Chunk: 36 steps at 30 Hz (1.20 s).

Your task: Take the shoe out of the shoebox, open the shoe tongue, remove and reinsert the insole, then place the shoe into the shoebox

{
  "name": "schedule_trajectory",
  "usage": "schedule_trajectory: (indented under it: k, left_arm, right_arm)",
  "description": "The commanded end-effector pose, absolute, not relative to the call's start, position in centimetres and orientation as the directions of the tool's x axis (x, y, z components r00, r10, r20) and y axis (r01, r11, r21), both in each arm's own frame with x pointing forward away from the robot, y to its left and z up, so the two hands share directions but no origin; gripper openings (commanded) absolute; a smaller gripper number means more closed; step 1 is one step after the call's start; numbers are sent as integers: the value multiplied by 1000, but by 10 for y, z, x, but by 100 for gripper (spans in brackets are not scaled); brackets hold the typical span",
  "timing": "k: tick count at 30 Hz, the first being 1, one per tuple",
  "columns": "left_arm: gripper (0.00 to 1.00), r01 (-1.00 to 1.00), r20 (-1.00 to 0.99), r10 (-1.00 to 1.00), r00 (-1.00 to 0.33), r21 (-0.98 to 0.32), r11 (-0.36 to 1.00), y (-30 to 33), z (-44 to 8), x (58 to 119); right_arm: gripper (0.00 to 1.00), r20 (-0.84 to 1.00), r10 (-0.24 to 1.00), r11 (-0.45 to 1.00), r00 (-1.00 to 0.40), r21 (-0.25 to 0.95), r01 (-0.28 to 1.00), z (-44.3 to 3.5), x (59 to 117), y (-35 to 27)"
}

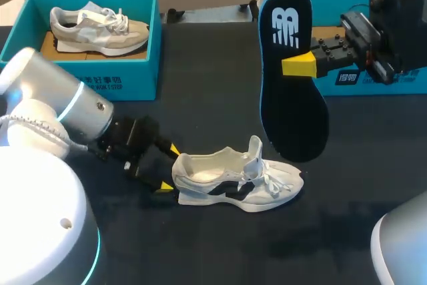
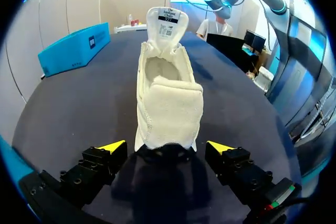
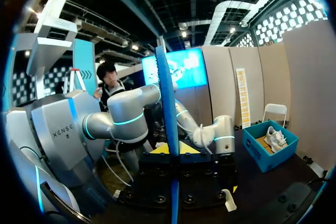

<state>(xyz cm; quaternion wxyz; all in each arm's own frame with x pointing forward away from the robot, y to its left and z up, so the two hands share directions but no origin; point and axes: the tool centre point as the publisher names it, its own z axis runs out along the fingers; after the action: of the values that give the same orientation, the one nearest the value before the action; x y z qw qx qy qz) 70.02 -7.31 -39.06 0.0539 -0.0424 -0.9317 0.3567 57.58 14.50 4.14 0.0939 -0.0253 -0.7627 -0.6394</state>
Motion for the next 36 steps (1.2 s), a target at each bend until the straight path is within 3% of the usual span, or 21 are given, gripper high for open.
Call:
schedule_trajectory:
  k: [1, 3, 13, 36]
  left_arm:
    - [100, 46, 46, 72, -996, -427, 903, -75, -382, 697]
    - [100, 72, -46, 61, -997, -313, 947, -75, -385, 698]
    - [100, 72, -46, 61, -997, -313, 947, -75, -385, 698]
    - [100, 45, -10, 44, -999, -158, 986, -74, -366, 697]
  right_arm:
    - [0, 177, -85, 185, -981, 970, 159, 42, 579, 148]
    - [0, 177, -85, 185, -981, 970, 159, 42, 579, 148]
    - [0, 177, -85, 185, -981, 970, 159, 42, 579, 148]
    - [0, 177, -85, 185, -981, 970, 159, 42, 579, 148]
